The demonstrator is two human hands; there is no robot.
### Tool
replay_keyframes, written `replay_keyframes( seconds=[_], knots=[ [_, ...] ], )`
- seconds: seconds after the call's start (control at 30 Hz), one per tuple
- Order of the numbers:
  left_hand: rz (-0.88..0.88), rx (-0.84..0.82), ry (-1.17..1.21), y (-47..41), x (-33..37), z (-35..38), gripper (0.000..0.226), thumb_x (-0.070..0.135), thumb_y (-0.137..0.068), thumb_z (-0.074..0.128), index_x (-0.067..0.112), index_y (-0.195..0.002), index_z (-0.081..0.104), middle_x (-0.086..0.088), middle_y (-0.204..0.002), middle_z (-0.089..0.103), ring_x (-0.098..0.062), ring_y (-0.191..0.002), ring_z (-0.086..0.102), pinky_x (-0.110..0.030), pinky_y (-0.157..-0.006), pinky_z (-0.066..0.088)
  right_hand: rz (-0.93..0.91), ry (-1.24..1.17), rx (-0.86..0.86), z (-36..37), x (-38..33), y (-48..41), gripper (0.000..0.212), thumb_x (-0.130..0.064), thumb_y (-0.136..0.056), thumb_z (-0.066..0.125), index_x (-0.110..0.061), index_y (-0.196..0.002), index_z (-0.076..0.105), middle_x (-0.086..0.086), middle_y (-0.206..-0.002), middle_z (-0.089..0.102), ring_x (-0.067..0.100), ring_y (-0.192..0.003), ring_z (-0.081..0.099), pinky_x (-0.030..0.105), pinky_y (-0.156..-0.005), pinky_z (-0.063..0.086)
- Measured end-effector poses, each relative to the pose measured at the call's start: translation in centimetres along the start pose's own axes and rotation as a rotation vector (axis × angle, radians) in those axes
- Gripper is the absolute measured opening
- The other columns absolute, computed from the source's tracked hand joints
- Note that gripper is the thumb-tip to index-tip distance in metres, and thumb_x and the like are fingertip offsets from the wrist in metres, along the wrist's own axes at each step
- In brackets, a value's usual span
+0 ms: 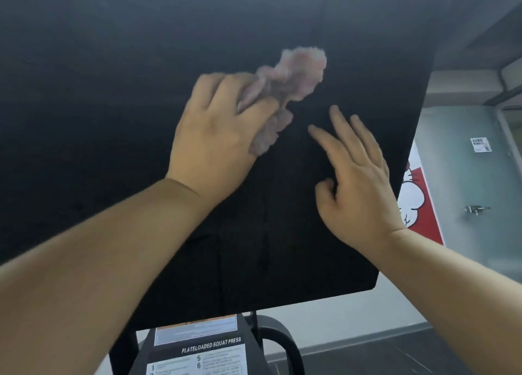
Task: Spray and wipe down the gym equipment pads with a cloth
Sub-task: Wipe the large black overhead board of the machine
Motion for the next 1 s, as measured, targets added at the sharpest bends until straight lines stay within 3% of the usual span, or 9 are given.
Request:
replay_keyframes(
  seconds=[0.2, 0.27, 0.37, 0.47, 0.63, 0.73, 0.8, 0.93, 1.0],
  knots=[
    [0.396, -0.333, 0.205, 7.5, 4.1, 1.9, 0.017, 0.013, -0.096, 0.052, 0.014, -0.107, 0.065, -0.014, -0.111, 0.066, -0.033, -0.094, 0.063, -0.046, -0.075, 0.053, 0.013, 0.014, -0.084, 0.0, 1.1, 1.3, 0.080, -0.001, -0.081, 0.054, -0.029, -0.152, 0.031, -0.010, -0.164, 0.009, 0.017, -0.152, 0.002, 0.041, -0.119, 0.011],
    [0.385, -0.270, 0.129, 5.2, 2.9, 1.8, 0.019, 0.017, -0.096, 0.055, 0.013, -0.110, 0.067, -0.016, -0.112, 0.066, -0.035, -0.094, 0.061, -0.047, -0.075, 0.051, -0.001, 0.013, -0.079, -0.3, 1.5, 1.3, 0.079, -0.002, -0.080, 0.053, -0.029, -0.151, 0.033, -0.011, -0.164, 0.011, 0.017, -0.152, 0.003, 0.042, -0.118, 0.013],
    [0.125, -0.017, -0.008, -0.9, 0.1, 1.6, 0.023, 0.025, -0.101, 0.053, 0.014, -0.117, 0.065, -0.017, -0.121, 0.063, -0.036, -0.105, 0.055, -0.045, -0.084, 0.041, -0.011, 0.014, -0.064, -0.2, 2.0, 1.3, 0.076, -0.007, -0.079, 0.051, -0.030, -0.150, 0.035, -0.011, -0.164, 0.013, 0.018, -0.152, 0.006, 0.039, -0.117, 0.013],
    [-0.062, 0.075, 0.040, -3.1, 0.4, 2.3, 0.022, 0.027, -0.096, 0.059, 0.011, -0.109, 0.068, -0.013, -0.124, 0.062, -0.032, -0.114, 0.047, -0.047, -0.092, 0.043, 0.014, -0.013, -0.044, 0.0, 2.6, 1.4, 0.075, -0.010, -0.080, 0.048, -0.029, -0.151, 0.033, -0.009, -0.164, 0.013, 0.017, -0.152, 0.006, 0.039, -0.118, 0.014],
    [0.264, -0.166, 0.168, 3.0, 5.6, 3.1, 0.015, 0.026, -0.093, 0.061, 0.016, -0.099, 0.071, -0.005, -0.110, 0.069, -0.029, -0.111, 0.057, -0.048, -0.096, 0.044, 0.069, -0.020, 0.011, -0.9, 4.1, 2.1, 0.077, -0.009, -0.078, 0.050, -0.023, -0.152, 0.031, -0.003, -0.165, 0.011, 0.019, -0.152, 0.005, 0.033, -0.118, 0.011],
    [0.312, -0.110, 0.103, -0.1, 4.2, 2.9, 0.010, 0.016, -0.099, 0.051, 0.022, -0.101, 0.058, -0.008, -0.099, 0.067, -0.033, -0.097, 0.060, -0.046, -0.080, 0.046, 0.265, -0.101, 0.045, -1.7, 5.4, 1.6, 0.082, -0.007, -0.083, 0.058, -0.023, -0.154, 0.020, -0.001, -0.165, 0.005, 0.020, -0.151, 0.004, 0.033, -0.118, 0.012],
    [0.258, -0.035, 0.049, -3.6, 2.7, 3.0, 0.018, 0.015, -0.101, 0.046, 0.028, -0.111, 0.053, -0.007, -0.108, 0.058, -0.033, -0.099, 0.054, -0.048, -0.077, 0.046, 0.462, -0.242, 0.104, -2.0, 6.5, 0.7, 0.078, -0.018, -0.087, 0.057, -0.027, -0.154, 0.019, -0.002, -0.163, 0.016, 0.023, -0.148, 0.015, 0.038, -0.121, 0.018],
    [0.195, -0.007, 0.081, -3.9, 2.3, 2.9, 0.031, 0.010, -0.097, 0.054, 0.030, -0.120, 0.061, 0.009, -0.121, 0.054, -0.024, -0.112, 0.049, -0.046, -0.092, 0.043, 0.810, -0.742, 0.097, -1.2, 7.9, -0.1, 0.032, -0.040, -0.091, 0.047, -0.033, -0.122, 0.053, -0.011, -0.115, 0.065, 0.016, -0.109, 0.061, 0.044, -0.098, 0.049],
    [0.177, -0.123, 0.100, -0.9, 2.5, 2.3, 0.041, 0.008, -0.086, 0.055, 0.024, -0.121, 0.068, 0.000, -0.120, 0.062, -0.032, -0.113, 0.055, -0.052, -0.093, 0.044, 0.863, -0.871, 0.069, -1.1, 8.4, -0.1, 0.047, -0.051, -0.084, 0.046, -0.019, -0.115, 0.061, 0.005, -0.114, 0.069, 0.030, -0.109, 0.063, 0.050, -0.098, 0.049]
  ],
)
Point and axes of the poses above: each hand's wrist, its own y-axis away from the middle knuckle, its own z-axis out of the palm, x = y × z, the point moved 3 cm from there along -y, towards the middle knuckle
